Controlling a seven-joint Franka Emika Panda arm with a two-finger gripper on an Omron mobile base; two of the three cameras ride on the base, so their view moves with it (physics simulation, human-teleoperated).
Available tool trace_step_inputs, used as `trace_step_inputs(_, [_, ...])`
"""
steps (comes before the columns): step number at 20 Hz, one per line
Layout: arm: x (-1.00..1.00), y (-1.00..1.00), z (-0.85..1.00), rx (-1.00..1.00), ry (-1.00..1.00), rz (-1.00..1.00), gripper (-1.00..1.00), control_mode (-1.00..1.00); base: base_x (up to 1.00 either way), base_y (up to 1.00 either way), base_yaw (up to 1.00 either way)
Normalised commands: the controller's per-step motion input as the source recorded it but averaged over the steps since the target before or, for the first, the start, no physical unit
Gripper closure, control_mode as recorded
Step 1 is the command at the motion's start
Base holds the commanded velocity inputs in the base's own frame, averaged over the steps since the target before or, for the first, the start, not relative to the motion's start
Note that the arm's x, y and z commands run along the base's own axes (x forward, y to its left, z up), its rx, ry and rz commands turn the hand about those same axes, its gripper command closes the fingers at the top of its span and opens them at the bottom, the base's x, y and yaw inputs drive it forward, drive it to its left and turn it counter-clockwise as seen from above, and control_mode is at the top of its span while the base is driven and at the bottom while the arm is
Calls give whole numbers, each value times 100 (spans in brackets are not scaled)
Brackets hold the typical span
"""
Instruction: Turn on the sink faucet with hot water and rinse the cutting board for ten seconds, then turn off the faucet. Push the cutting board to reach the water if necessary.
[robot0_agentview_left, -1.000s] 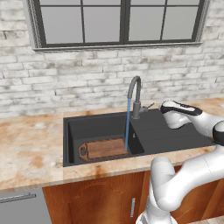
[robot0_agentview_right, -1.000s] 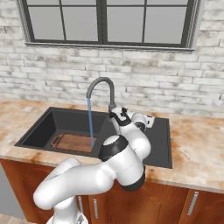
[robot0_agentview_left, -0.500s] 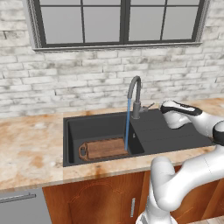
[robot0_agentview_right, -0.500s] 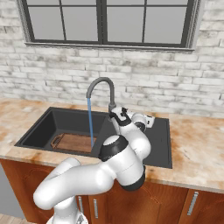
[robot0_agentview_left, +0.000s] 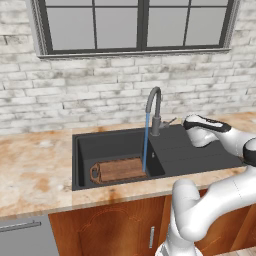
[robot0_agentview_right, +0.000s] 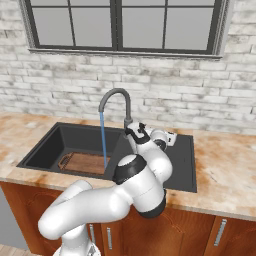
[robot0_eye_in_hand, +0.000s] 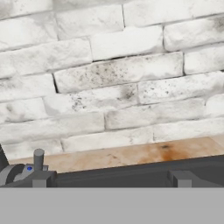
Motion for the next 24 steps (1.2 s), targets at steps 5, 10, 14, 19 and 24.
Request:
trace_step_inputs(5, [0,0,0,0,0,0,-100,-100,0,0,0])
trace_step_inputs(10, [0,0,0,0,0,0,-100,-100,0,0,0])
trace_step_inputs(14, [0,0,0,0,0,0,-100,-100,0,0,0])
trace_step_inputs(19, [0,0,0,0,0,0,-100,-100,0,0,0])
trace_step_inputs(24, [0,0,0,0,0,0,-100,-100,0,0,0])
